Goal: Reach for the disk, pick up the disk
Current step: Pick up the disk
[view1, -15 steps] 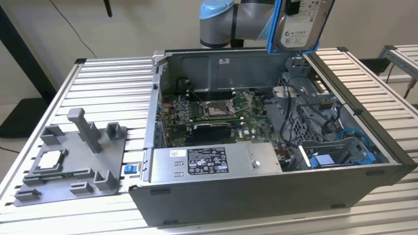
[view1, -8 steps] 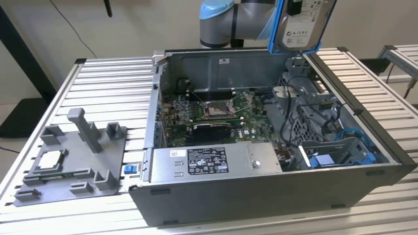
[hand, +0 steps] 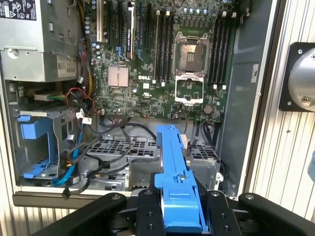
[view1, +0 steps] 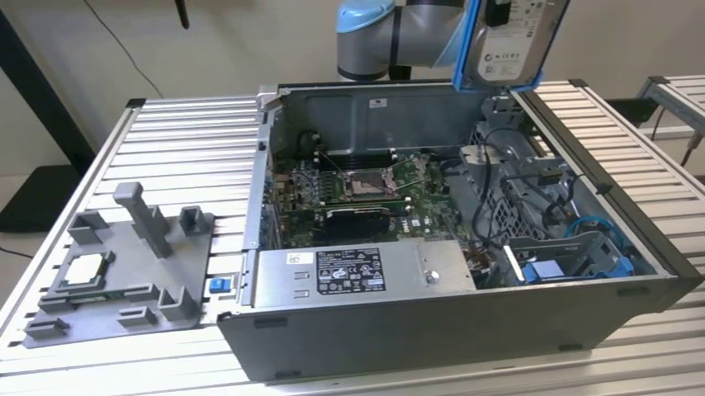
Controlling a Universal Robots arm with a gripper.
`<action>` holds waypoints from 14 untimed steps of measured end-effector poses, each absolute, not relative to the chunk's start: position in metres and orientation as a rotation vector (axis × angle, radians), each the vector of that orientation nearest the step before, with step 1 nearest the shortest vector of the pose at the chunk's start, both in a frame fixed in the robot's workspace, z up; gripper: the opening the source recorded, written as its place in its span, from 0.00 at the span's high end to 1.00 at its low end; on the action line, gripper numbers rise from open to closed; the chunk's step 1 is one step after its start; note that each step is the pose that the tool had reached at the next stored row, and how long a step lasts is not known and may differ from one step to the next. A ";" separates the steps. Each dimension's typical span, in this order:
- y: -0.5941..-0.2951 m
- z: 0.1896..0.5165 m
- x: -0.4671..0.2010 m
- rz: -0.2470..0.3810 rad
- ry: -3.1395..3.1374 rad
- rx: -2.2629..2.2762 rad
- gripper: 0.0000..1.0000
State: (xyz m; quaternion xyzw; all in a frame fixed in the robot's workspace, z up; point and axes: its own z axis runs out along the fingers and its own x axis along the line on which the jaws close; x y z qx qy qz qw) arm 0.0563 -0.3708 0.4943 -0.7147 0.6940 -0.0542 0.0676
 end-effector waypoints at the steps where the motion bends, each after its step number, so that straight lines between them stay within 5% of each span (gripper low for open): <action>1: -0.372 0.494 0.056 -0.163 2.091 -2.154 1.00; 14: -0.386 0.494 0.058 -0.162 2.092 -2.154 1.00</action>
